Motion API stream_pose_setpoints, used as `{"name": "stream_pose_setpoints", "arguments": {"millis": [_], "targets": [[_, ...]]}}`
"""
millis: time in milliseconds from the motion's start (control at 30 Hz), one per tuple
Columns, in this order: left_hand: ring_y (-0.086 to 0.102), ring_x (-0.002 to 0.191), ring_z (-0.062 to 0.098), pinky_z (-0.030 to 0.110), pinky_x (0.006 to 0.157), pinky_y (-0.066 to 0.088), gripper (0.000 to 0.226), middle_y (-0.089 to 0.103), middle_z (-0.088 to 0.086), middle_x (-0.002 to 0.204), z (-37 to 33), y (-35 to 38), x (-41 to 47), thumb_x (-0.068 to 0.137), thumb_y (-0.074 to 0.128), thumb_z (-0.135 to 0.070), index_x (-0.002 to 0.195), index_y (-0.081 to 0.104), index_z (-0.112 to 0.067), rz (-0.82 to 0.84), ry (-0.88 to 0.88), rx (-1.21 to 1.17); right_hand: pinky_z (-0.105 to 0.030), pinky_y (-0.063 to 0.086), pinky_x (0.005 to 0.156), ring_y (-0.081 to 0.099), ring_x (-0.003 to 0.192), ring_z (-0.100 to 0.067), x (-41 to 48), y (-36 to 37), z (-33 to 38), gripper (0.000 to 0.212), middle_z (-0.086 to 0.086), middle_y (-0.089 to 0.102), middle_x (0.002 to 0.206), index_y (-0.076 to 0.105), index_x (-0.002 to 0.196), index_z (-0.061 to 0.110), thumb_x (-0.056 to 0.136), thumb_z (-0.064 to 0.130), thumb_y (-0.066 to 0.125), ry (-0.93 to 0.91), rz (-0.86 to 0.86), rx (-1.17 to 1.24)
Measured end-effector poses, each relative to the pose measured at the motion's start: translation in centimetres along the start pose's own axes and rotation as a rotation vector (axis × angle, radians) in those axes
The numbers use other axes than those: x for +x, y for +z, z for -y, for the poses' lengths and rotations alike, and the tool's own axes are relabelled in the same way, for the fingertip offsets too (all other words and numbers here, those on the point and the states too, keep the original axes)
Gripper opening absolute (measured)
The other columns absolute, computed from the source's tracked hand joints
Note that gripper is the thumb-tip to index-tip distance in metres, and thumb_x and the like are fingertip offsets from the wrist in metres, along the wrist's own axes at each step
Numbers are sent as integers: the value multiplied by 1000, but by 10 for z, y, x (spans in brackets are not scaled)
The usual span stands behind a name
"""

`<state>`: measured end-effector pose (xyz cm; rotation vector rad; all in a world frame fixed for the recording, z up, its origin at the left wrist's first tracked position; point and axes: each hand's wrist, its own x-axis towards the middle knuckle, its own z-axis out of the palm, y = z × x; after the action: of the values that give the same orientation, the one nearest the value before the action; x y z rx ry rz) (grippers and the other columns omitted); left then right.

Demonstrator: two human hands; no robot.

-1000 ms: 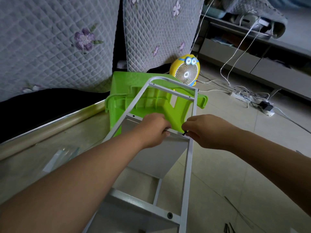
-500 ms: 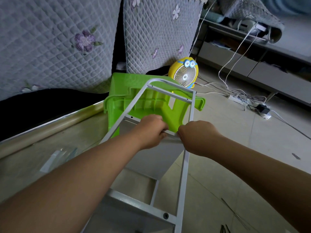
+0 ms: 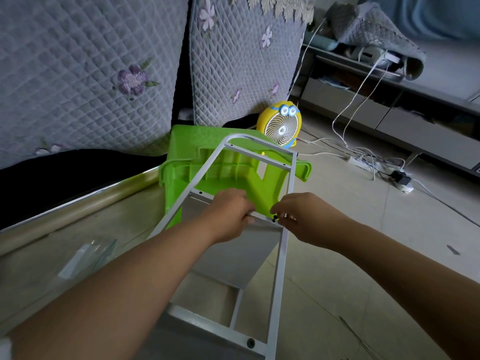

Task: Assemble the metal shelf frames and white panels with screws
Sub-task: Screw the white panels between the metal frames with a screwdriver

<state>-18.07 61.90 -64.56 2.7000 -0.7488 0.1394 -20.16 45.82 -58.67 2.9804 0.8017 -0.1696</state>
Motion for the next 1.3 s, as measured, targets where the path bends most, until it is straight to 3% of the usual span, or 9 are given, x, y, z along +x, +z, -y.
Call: {"name": "stream_pose_setpoints", "arguments": {"millis": [300,600,733,800,900,967,1033,1100,1300], "targets": [[47,98,27,29,68,24,21,52,13,99,-2,-2,0,93,47,-22,91,59,-5,27,-1,50,-34,44,83,53,104,-28,5,14,2,29,-9,55,109,57,105,8,98,27,38,64,5,-118],[53,99,31,30,76,38,42,56,20,100,1,-4,0,88,41,-30,105,66,-1,91,-36,-43,-28,37,83,53,102,-24,-28,19,-21,30,-9,59,109,56,116,8,96,26,43,124,-155,123],[50,111,31,31,92,38,49,57,18,117,-15,-5,-1,85,39,-31,120,59,-4,15,-79,-50,-26,36,83,55,100,-24,-75,43,-60,28,-10,61,111,59,116,6,94,19,46,273,-182,236],[53,106,37,36,92,40,54,59,23,112,-36,-1,0,79,38,-30,115,62,2,-119,-35,-35,-26,38,83,55,100,-22,-102,69,-85,27,-8,62,111,60,114,7,95,19,45,401,-121,271],[61,81,40,43,75,50,45,64,23,87,-81,18,10,77,38,-27,87,69,5,-224,154,114,-27,37,76,56,97,-22,-149,124,-120,27,-7,63,106,62,108,7,95,19,41,618,50,293],[55,98,37,42,87,44,37,61,19,100,-113,28,17,81,41,-22,94,67,-1,-61,148,291,-23,29,67,55,91,-22,-181,163,-137,27,-7,63,99,62,105,5,95,19,41,727,158,308],[36,123,30,43,108,22,32,48,11,123,-132,41,23,89,42,-18,115,58,-9,88,44,481,-22,27,66,57,97,-23,-208,202,-148,27,-10,64,105,62,104,5,94,18,41,814,232,323],[22,132,29,50,113,6,36,39,11,131,-140,47,26,90,42,-16,124,51,-10,145,-54,654,-24,31,68,56,101,-25,-224,237,-155,26,-12,64,109,61,104,5,94,19,42,891,247,367],[2,141,37,44,112,17,51,10,20,152,-126,50,29,94,33,-9,140,22,11,235,-305,708,-34,43,88,51,109,-32,-201,299,-150,25,-17,52,115,51,111,2,93,18,42,983,199,422]]}}
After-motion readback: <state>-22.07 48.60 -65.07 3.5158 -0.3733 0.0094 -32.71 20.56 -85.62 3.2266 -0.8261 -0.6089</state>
